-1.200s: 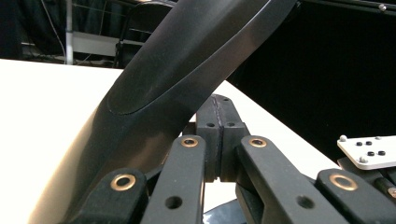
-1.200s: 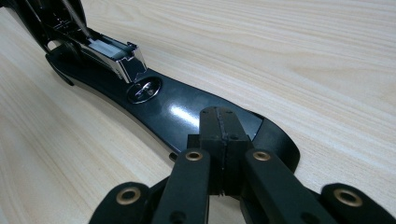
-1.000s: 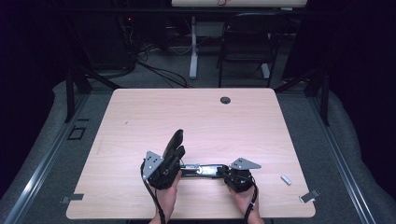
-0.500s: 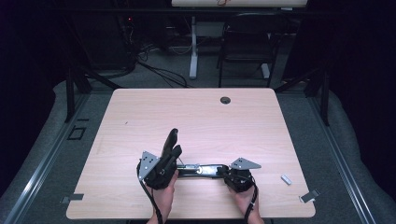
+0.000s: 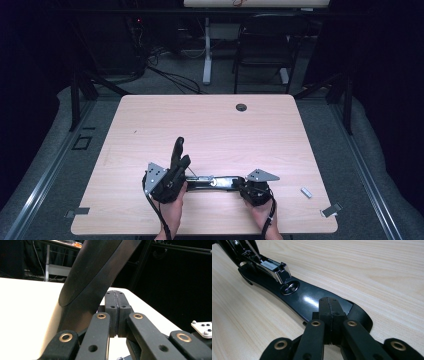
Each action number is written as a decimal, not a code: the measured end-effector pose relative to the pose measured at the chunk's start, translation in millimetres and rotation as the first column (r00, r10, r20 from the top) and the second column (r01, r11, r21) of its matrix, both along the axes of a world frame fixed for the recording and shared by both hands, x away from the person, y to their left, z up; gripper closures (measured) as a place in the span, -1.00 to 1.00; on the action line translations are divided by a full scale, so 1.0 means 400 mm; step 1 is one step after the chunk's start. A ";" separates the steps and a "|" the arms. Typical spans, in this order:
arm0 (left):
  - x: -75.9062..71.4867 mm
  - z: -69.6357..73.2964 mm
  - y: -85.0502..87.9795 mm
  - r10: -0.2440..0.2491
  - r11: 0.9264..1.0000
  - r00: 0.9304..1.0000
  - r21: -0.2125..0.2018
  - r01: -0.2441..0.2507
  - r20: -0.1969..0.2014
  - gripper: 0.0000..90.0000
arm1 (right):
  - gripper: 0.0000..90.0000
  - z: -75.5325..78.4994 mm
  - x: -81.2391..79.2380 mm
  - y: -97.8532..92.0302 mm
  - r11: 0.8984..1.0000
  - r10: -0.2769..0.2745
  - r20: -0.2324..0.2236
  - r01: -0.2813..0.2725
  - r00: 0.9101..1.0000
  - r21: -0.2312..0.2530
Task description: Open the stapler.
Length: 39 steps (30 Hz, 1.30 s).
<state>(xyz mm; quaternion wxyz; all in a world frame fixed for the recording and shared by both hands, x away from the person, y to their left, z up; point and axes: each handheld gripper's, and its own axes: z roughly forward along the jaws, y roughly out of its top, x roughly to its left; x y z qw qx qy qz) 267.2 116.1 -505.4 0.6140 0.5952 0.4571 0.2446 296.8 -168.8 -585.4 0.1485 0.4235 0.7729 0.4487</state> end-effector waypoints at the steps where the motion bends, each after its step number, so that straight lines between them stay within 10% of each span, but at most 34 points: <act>1: 0.000 0.000 0.001 0.000 1.000 1.000 0.001 0.000 -0.001 1.00 | 1.00 0.000 0.000 0.000 1.000 0.000 0.000 0.000 1.000 0.000; 39: -0.011 -0.006 0.036 0.048 0.999 0.999 0.009 -0.048 0.011 1.00 | 1.00 0.000 0.000 0.000 1.000 -0.001 -0.001 0.001 1.000 0.001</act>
